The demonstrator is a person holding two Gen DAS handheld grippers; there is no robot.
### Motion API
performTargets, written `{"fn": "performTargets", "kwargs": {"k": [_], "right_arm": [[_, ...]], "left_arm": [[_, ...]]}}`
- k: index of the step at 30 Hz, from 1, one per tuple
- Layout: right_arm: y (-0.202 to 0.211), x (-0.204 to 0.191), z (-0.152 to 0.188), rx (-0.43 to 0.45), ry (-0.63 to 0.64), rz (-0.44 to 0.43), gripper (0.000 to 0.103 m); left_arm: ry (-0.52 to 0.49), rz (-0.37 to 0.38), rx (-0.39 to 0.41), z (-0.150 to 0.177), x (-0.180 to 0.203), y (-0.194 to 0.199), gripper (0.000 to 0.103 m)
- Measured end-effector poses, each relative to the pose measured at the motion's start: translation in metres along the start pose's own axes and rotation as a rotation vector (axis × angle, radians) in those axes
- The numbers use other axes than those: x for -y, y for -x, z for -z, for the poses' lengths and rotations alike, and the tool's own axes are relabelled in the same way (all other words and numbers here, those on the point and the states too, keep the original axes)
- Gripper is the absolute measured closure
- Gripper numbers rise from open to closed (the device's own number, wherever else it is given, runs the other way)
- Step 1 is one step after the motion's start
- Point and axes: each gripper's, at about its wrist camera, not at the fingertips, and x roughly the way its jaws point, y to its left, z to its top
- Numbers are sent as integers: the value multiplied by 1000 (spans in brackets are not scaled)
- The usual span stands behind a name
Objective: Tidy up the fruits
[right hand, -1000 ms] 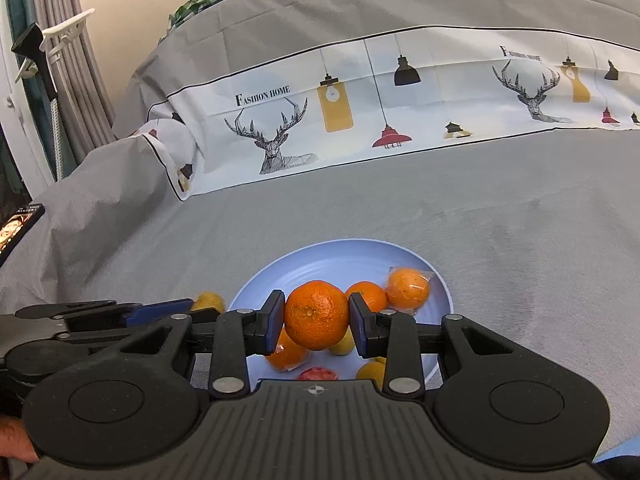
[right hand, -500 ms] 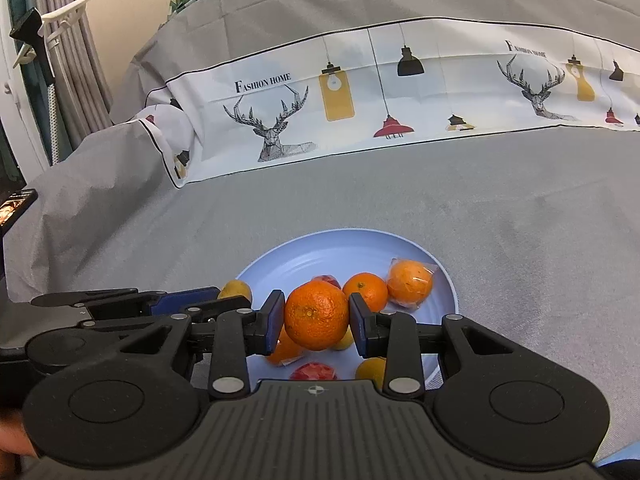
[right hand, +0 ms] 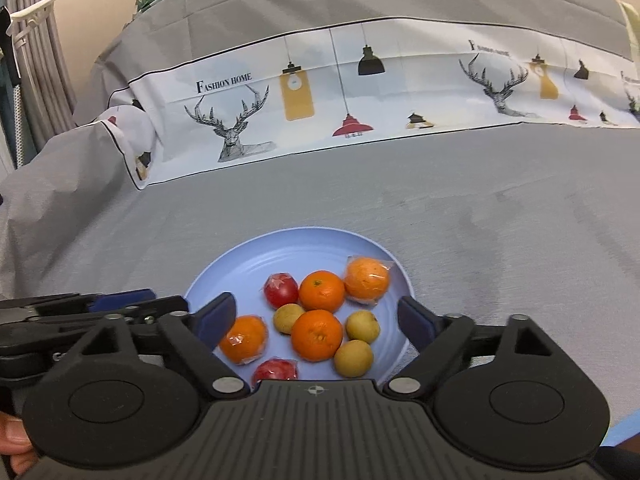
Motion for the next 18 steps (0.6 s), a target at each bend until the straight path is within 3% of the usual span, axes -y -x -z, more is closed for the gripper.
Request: {"fn": "performTargets", "kwargs": {"k": [4, 7, 11, 14, 16, 18], "right_arm": [[12, -3, 0, 14, 26, 39, 2], [27, -2, -3, 35, 27, 71, 1], [51, 0, -5, 43, 13, 135, 1], [74, 1, 0, 59, 3, 150, 1], [82, 0, 3, 69, 8, 142, 1], [79, 0, 4, 56, 11, 139, 1]], "left_arm": [[-12, -25, 5, 1, 1, 16, 34], [-27, -38, 13, 1, 4, 32, 25], [25, -132, -1, 4, 7, 60, 18], [74, -112, -27, 10, 9, 78, 16], [43, -92, -23, 10, 15, 83, 4], [10, -98, -12, 10, 20, 81, 1]]}}
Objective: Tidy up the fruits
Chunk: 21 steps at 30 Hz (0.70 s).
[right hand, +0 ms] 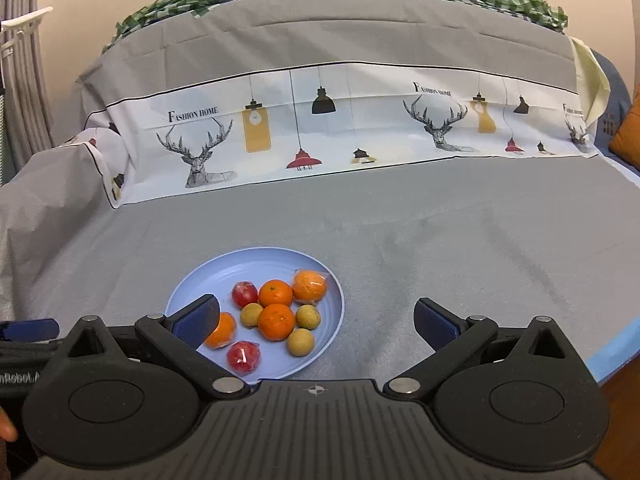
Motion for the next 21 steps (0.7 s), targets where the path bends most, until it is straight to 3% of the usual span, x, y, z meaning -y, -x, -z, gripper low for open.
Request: {"fn": "performTargets", "kwargs": {"k": [8, 21], "right_arm": [[-42, -2, 6, -145, -51, -8, 1], [-42, 0, 5, -138, -57, -35, 1]], "left_arm": [[14, -20, -67, 2, -4, -31, 1], [-4, -24, -75, 3, 1, -34, 1]]}}
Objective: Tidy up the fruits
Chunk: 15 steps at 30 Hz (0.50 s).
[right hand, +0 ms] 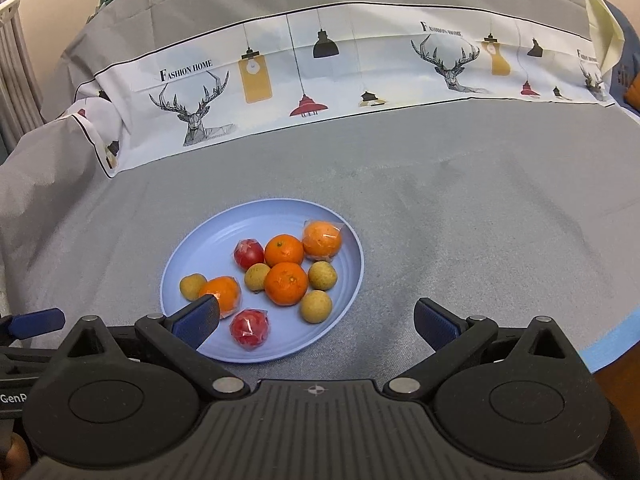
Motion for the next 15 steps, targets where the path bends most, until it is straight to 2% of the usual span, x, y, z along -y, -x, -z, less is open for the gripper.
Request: {"fn": "performTargets", "kwargs": {"k": [15], "right_arm": [[0, -5, 1, 7, 34, 6, 1]], "left_arm": [[11, 9, 1, -1, -3, 0, 1]]}}
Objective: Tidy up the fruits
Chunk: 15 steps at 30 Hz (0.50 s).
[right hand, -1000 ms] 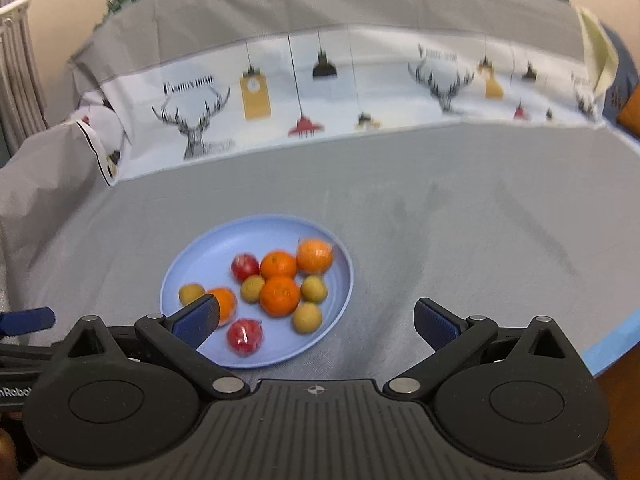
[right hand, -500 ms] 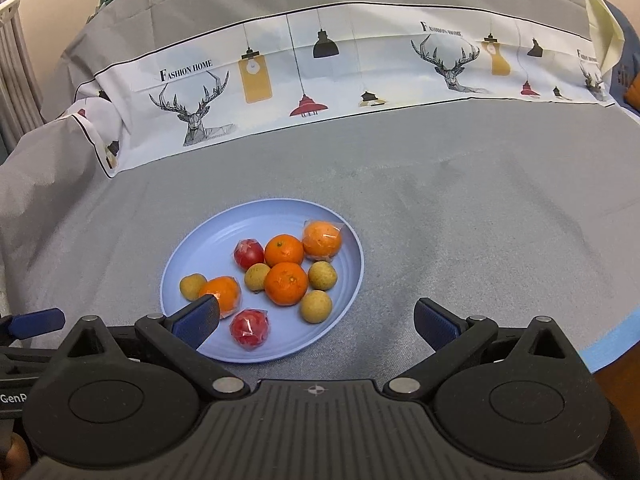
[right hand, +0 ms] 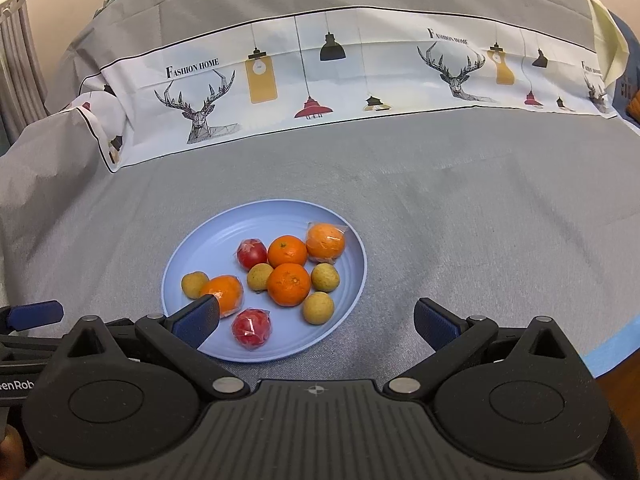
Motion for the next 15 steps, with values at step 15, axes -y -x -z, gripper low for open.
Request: {"fn": "performTargets", "kwargs": {"k": [15], "right_arm": [[0, 0, 0, -1, -2, 1, 1]], "left_arm": [[-3, 3, 0, 0, 0, 0, 1]]}}
